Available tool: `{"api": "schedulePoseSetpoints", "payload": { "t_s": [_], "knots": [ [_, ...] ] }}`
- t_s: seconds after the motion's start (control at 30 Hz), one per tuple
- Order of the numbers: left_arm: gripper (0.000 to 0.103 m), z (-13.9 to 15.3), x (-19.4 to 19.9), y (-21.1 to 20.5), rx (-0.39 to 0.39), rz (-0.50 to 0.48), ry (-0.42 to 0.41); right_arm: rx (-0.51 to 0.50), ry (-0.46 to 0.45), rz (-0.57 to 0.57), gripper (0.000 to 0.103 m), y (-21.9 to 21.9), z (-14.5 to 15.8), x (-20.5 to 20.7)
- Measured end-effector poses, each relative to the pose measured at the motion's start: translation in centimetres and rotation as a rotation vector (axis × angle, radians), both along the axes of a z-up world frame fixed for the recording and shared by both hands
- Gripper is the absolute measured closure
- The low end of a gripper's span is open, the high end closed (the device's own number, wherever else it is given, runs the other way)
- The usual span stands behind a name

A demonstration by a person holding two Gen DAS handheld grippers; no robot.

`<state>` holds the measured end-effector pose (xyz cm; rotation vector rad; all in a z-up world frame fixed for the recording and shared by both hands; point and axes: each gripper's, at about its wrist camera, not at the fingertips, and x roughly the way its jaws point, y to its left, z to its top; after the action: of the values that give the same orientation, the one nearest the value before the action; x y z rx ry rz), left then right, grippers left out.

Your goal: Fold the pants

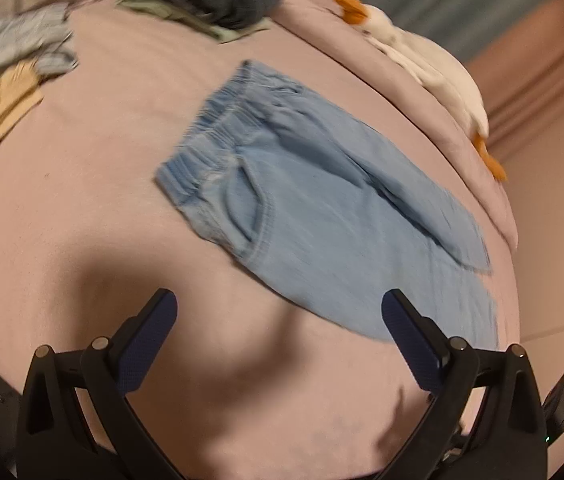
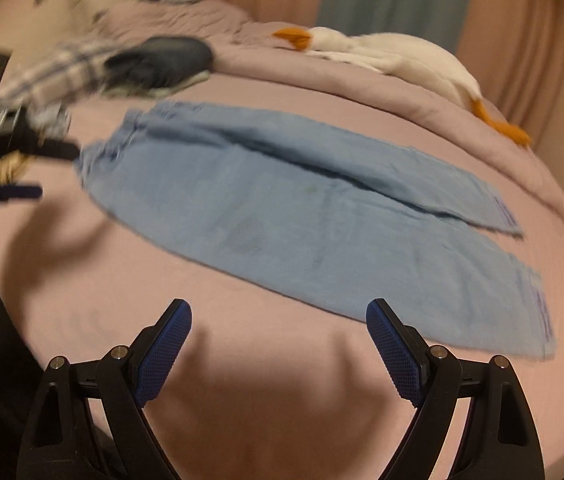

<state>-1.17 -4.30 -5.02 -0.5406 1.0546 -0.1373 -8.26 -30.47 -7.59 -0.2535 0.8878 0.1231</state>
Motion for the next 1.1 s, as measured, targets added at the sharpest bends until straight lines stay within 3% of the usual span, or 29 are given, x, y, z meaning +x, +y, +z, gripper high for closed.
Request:
{"api": "schedulePoseSetpoints", "payload": {
  "t_s": [0.1,0.2,0.3,0.4,0.43,0.47,0.53,0.6,0.8,0.9,0.97,1.0,1.07,1.1],
  "knots": [
    [0.002,-1.2,1.4,0.8,-0.015,0.036,0.001,-0.044,-0.020,0.079,0.014,1.5,-1.0,0.5],
    [0.008,-2.3,2.9,0.9,0.018,0.047,0.004,-0.103,-0.037,0.155,0.014,3.0,-2.3,1.8],
    [0.027,-3.2,4.8,0.2,0.062,0.048,0.022,-0.173,-0.049,0.207,0.020,4.4,-3.4,3.0],
    [0.046,-3.2,5.8,-0.1,0.139,0.056,0.010,-0.193,-0.068,0.252,0.035,5.6,-3.9,4.2],
    [0.055,-3.1,6.0,-0.2,0.160,0.060,0.017,-0.189,-0.071,0.264,0.043,6.0,-3.9,4.7],
    [0.058,-3.1,6.3,-0.2,0.179,0.063,0.024,-0.182,-0.069,0.274,0.060,6.2,-3.8,4.9],
    [0.065,-2.9,6.4,-0.1,0.184,0.057,0.019,-0.160,-0.054,0.304,0.083,6.8,-3.8,5.3],
    [0.076,-2.8,5.8,0.0,0.240,0.045,0.005,-0.178,-0.054,0.327,0.091,7.5,-4.1,5.0],
    [0.079,-3.3,2.9,0.7,0.293,0.011,-0.025,-0.177,-0.042,0.354,0.096,7.8,-3.2,2.8],
    [0.076,-3.8,3.1,0.2,0.330,-0.014,-0.035,-0.145,0.015,0.401,0.103,8.4,-4.3,2.1],
    [0.076,-3.1,3.0,0.0,0.335,-0.029,-0.037,-0.182,-0.021,0.412,0.103,8.9,-4.7,1.4],
    [0.075,-2.5,2.6,0.1,0.345,-0.031,-0.047,-0.160,-0.011,0.398,0.103,8.7,-4.3,1.4],
    [0.074,-1.3,1.8,-0.1,0.398,-0.034,-0.078,-0.025,0.005,0.351,0.102,7.2,-2.5,1.7],
    [0.065,-0.6,1.5,-0.2,0.428,-0.034,-0.101,0.029,0.003,0.325,0.102,6.4,-1.6,1.8]
  ]
}}
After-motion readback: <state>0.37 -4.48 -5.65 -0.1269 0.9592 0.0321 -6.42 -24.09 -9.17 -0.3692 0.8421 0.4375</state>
